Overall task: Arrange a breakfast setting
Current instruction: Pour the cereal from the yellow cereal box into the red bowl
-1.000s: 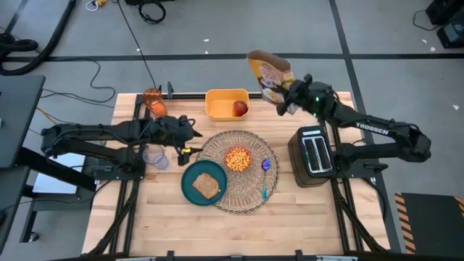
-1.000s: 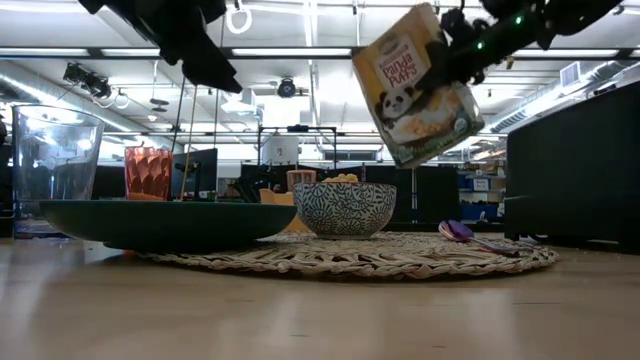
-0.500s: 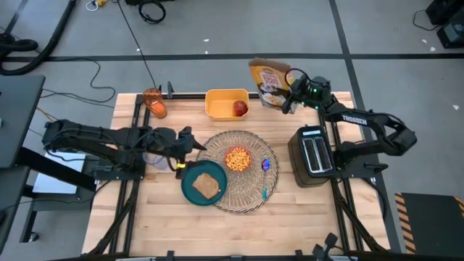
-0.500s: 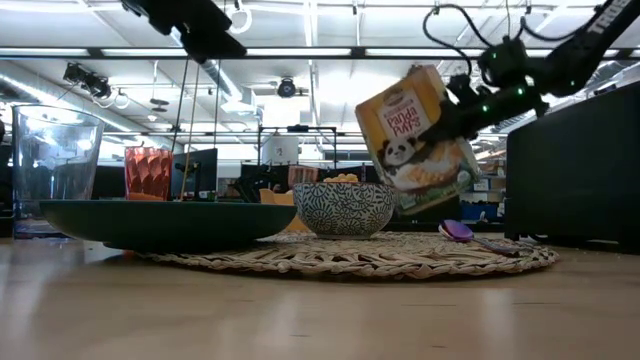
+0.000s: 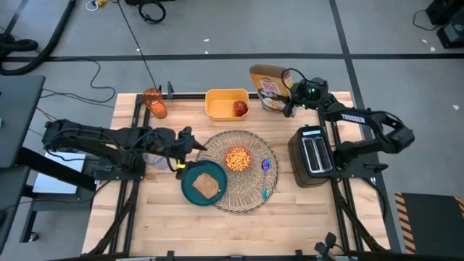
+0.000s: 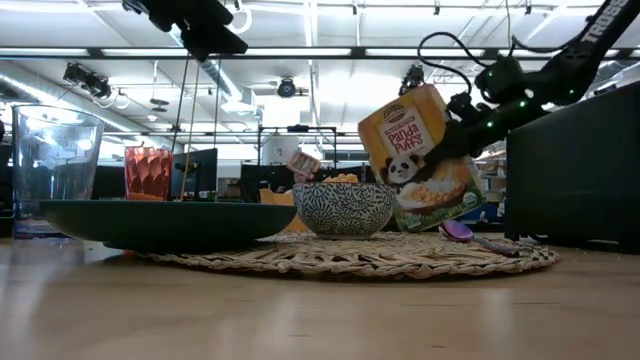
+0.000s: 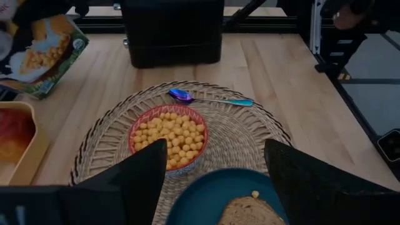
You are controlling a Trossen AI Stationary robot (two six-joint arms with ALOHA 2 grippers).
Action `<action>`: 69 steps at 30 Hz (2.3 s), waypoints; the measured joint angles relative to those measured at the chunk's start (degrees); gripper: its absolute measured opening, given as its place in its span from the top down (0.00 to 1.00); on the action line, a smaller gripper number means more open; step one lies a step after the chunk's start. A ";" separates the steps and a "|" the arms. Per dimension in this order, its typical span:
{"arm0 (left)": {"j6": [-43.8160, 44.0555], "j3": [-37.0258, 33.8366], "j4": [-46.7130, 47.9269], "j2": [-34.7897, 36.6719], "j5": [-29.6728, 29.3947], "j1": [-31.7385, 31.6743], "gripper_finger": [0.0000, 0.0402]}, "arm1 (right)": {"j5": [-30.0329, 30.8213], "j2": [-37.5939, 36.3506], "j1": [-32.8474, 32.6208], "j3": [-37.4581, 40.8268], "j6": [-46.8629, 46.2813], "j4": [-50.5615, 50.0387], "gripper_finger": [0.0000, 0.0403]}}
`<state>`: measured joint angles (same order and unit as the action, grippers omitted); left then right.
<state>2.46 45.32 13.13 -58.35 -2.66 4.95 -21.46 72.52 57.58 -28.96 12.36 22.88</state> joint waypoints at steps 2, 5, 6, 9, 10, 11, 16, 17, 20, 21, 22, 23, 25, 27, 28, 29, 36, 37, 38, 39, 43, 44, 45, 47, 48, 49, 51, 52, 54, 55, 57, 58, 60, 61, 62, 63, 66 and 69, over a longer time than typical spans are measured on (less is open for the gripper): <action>-0.08 0.00 0.02 0.00 0.09 -0.35 0.32 | 0.86 -2.75 -0.13 0.05 -0.42 -3.31 0.61; -0.13 0.00 0.00 0.00 0.05 -0.89 0.32 | 2.24 -6.77 -0.72 0.03 -1.01 -7.54 0.50; -0.13 0.00 0.00 0.00 0.06 -1.08 0.32 | 2.93 -7.86 -1.05 0.05 -1.69 -9.09 0.47; -0.16 0.00 -0.01 0.00 0.07 -1.31 0.32 | 5.31 -11.11 -2.51 0.05 -3.34 -12.01 0.37; -0.34 0.00 0.00 0.00 0.07 -1.31 0.32 | 6.12 -12.27 -3.05 0.05 -3.67 -13.28 0.34; -0.68 0.00 -0.01 0.00 0.07 -1.31 0.32 | 6.80 -13.51 -3.56 0.05 -4.27 -14.70 0.31; -1.70 0.00 0.00 0.00 0.07 -1.31 0.32 | 8.69 -19.70 -5.17 0.05 -7.11 -21.99 0.22; -1.73 0.00 0.00 0.00 0.07 -1.31 0.32 | 9.15 -20.80 -5.41 0.05 -7.42 -23.66 0.21; -2.15 0.02 0.01 0.00 0.09 -1.31 0.32 | 10.79 -24.00 -5.95 0.05 -7.60 -27.12 0.20; -2.28 0.02 0.02 0.00 0.09 -1.27 0.32 | 11.24 -25.04 -6.09 0.05 -7.76 -27.92 0.20; -2.29 0.02 0.02 0.00 0.09 -1.21 0.32 | 11.37 -26.03 -6.23 0.05 -7.92 -28.25 0.20; -2.29 0.02 0.03 0.00 0.09 -1.20 0.32 | 11.39 -27.11 -6.32 0.05 -8.24 -28.29 0.20; -2.29 0.02 0.14 0.00 0.10 -1.20 0.32 | 11.38 -29.32 -6.60 -0.09 -8.89 -28.35 0.20; -2.27 0.02 0.39 0.00 0.12 -1.20 0.32 | 11.37 -31.11 -6.65 -1.33 -9.26 -30.27 0.20; -2.27 0.02 0.46 0.00 0.12 -1.20 0.32 | 11.37 -31.95 -6.64 -2.12 -9.44 -31.25 0.20; -2.27 0.02 0.46 0.00 0.12 -1.20 0.32 | 11.30 -32.71 -6.64 -2.98 -9.71 -32.20 0.20; -3.39 0.02 0.39 0.00 0.12 -1.22 0.32 | 6.98 -35.87 -6.66 -7.13 -12.64 -31.47 0.20; -3.83 0.02 0.40 0.00 0.12 -1.22 0.32 | 7.03 -35.97 -6.66 -7.67 -12.60 -31.48 0.20; -4.36 0.02 0.42 0.00 0.12 -1.20 0.32 | 7.13 -35.98 -6.66 -8.19 -12.50 -31.50 0.20; -4.54 0.02 0.39 0.00 0.12 -1.20 0.32 | 7.28 -35.94 -6.66 -8.58 -12.40 -31.49 0.20; -4.40 0.02 0.42 0.00 0.12 -1.20 0.32 | 7.30 -35.93 -6.64 -9.39 -12.03 -30.89 0.20; -4.39 0.02 0.42 0.00 0.12 -1.20 0.32 | 7.35 -35.94 -6.64 -9.41 -11.89 -30.45 0.20; -4.36 0.02 0.43 0.00 0.12 -1.20 0.32 | 7.54 -35.93 -6.64 -9.41 -11.80 -29.97 0.20; -4.21 0.02 0.44 0.00 0.12 -1.20 0.32 | 8.26 -35.90 -6.64 -9.41 -11.30 -28.83 0.20; -4.19 0.02 0.44 0.00 0.12 -1.20 0.32 | 8.33 -35.90 -6.64 -9.41 -10.86 -28.29 0.20; -4.07 0.02 0.44 0.00 0.12 -1.18 0.32 | 8.33 -35.90 -6.64 -9.41 -10.84 -27.66 0.20; -2.83 0.02 0.45 0.00 0.10 -0.86 0.32 | 8.26 -35.91 -6.64 -9.41 -10.88 -26.03 0.20; -2.16 0.04 0.45 0.00 0.07 -0.50 0.32 | 7.84 -36.01 -6.66 -9.41 -11.25 -24.68 0.20; -1.30 0.04 0.43 0.00 -0.33 1.19 0.32 | 4.93 -36.40 -7.31 -9.41 -14.36 -19.47 0.21; -1.25 0.04 0.31 0.00 -0.55 2.45 0.32 | 2.22 -36.66 -8.03 -9.41 -16.25 -15.46 0.21; -0.73 0.04 -0.71 -0.02 -1.06 5.73 0.32 | -3.03 -37.01 -10.13 -9.43 -20.13 -6.40 0.21; 0.12 0.06 -1.67 -0.04 -1.82 7.50 0.32 | -4.53 -37.03 -11.49 -9.47 -21.74 -2.37 0.21; 1.64 0.18 -2.75 -0.63 -3.95 11.17 0.32 | -5.27 -37.01 -14.59 -9.49 -23.15 3.09 0.22; 2.44 0.20 -2.40 -1.25 -5.38 12.77 0.32 | -5.16 -37.03 -16.18 -9.52 -23.08 4.37 0.22; 3.54 0.20 -1.40 -2.11 -6.93 14.12 0.32 | -4.97 -37.01 -17.70 -9.52 -22.76 4.87 0.22; 5.11 0.19 0.09 -3.06 -8.24 15.28 0.32 | -4.91 -36.95 -19.20 -9.52 -22.49 4.92 0.23; 10.22 0.11 3.14 -6.22 -9.95 16.77 0.32 | -4.12 -36.25 -24.09 -9.50 -21.24 4.89 0.23; 12.16 0.11 2.88 -10.14 -10.50 16.61 0.32 | -1.76 -34.59 -30.03 -9.50 -17.83 4.84 0.23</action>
<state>14.62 45.43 16.01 -68.49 -13.16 21.56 -23.22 37.93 27.54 -38.46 -5.47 27.73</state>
